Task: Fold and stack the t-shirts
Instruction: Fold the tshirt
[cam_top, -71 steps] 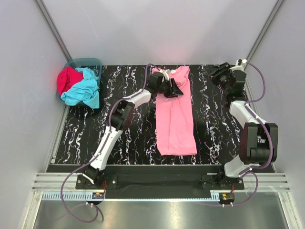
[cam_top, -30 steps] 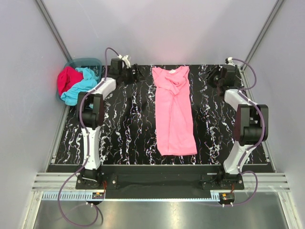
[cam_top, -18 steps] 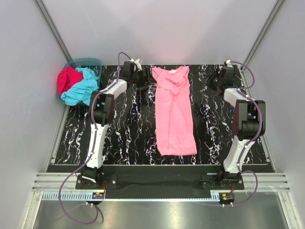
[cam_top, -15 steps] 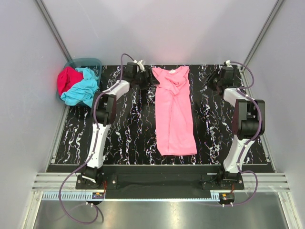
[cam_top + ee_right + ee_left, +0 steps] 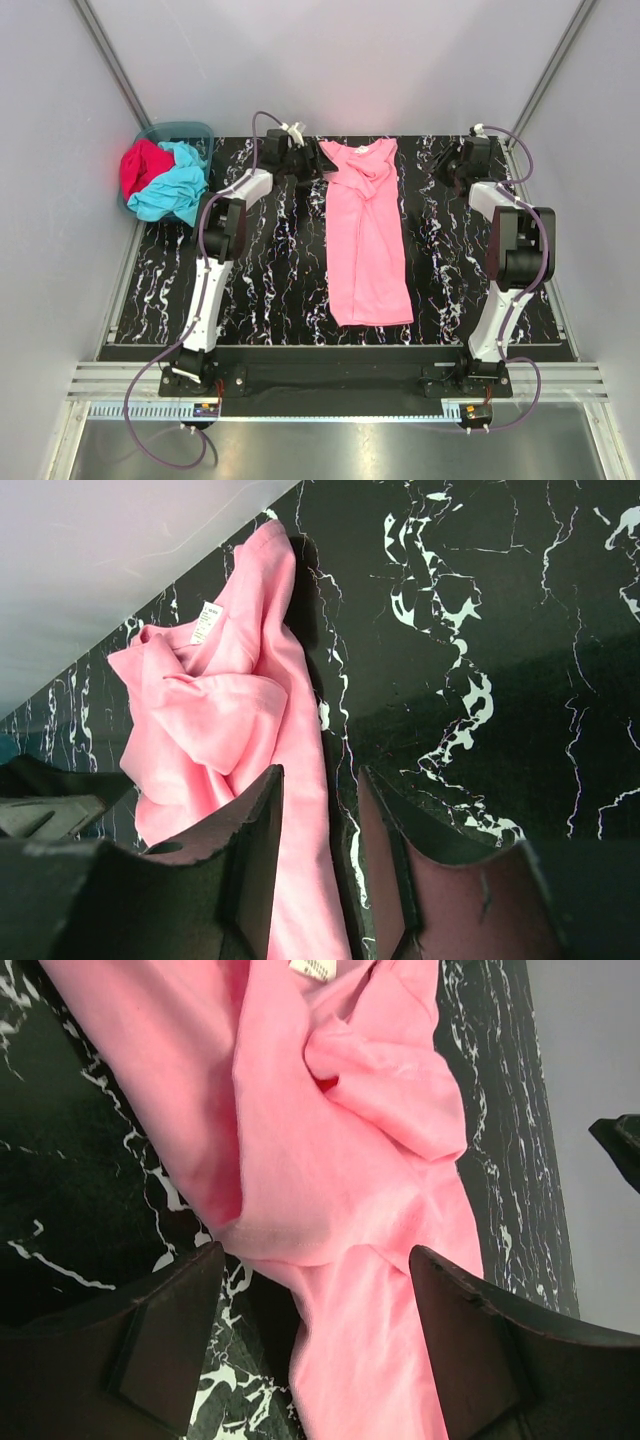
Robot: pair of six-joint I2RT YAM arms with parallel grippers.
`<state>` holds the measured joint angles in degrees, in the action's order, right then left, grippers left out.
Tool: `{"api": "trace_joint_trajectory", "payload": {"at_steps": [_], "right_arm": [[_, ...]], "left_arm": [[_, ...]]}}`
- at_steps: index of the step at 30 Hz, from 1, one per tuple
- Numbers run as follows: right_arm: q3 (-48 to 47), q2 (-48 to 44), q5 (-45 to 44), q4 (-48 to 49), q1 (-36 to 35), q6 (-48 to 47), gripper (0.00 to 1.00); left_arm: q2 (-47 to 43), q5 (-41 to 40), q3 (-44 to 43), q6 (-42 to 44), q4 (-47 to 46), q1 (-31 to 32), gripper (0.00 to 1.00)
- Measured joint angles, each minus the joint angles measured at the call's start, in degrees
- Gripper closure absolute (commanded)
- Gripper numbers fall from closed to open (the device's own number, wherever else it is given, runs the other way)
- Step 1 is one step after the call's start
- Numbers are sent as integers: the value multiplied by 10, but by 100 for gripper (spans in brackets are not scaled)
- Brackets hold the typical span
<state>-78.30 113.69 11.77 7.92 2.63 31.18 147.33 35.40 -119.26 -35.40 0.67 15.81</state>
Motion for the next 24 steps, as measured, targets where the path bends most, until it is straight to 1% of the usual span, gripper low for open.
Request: {"api": "trace_joint_trajectory", "payload": {"at_steps": [9,15,24], "right_arm": [[-1,13,13,8,0,8,59],[-3,19,14,9,0,12,59],[-12,25,19,15,0,21,60]], "left_arm": [[18,1,-27,-5,-23,-5,22],[44,0,-53,9,-8,-6,22],[47,0,-69,13,-5,-6,24]]}}
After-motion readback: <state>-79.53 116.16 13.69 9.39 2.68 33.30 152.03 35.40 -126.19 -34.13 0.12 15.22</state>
